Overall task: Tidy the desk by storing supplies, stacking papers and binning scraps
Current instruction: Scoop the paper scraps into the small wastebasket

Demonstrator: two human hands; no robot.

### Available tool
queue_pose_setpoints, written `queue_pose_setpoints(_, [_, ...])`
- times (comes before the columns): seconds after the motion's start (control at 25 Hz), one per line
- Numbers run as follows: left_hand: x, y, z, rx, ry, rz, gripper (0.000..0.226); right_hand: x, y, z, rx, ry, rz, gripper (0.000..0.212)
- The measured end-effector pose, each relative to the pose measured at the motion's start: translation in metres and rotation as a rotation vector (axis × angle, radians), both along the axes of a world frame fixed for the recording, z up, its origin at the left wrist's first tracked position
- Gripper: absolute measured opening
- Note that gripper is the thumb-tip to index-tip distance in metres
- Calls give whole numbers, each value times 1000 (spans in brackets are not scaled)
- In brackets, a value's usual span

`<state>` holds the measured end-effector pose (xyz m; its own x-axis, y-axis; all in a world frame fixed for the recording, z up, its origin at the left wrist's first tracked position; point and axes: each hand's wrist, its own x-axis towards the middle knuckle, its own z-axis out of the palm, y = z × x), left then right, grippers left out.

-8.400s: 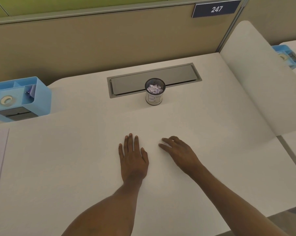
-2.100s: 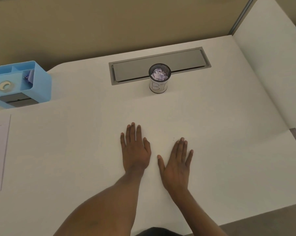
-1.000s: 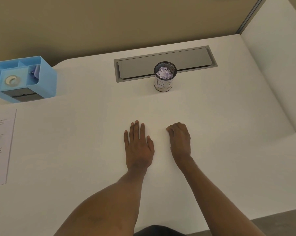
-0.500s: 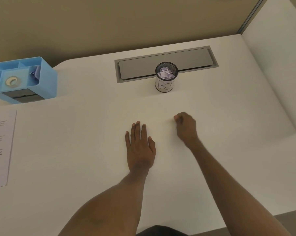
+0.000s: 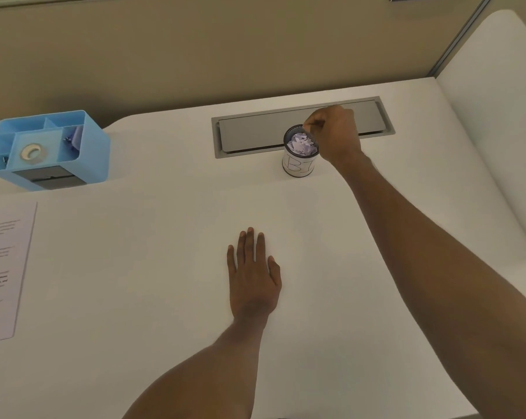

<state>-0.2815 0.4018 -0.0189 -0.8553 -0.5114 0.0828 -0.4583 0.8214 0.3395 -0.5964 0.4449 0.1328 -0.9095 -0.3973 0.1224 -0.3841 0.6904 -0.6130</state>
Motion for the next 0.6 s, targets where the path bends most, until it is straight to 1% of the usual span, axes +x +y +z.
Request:
queue_pose_setpoints(0.08, [0, 0, 0, -3, -11, -4, 57, -6, -2, -3, 88, 26, 32, 25])
queue_pose_setpoints(0.12, [0, 0, -1, -5, -14, -5, 57, -7, -2, -4, 90, 39, 32, 26])
queue_pose_setpoints(0.32, [0, -1, -2, -2, -33, -8, 58, 5, 2, 5, 16, 108, -51, 21])
queue_pose_setpoints(0.4, [0, 0, -2, -2, -25, -7, 57, 18, 16, 7, -90, 110, -87, 22])
queue_pose_setpoints(0.48, [0, 0, -1, -3, -23, -5, 57, 45, 39, -3, -191, 27, -95, 17])
queue_pose_setpoints(0.6, [0, 0, -1, 0, -19, -2, 56, 99, 79, -36, -238, -201, -134, 8])
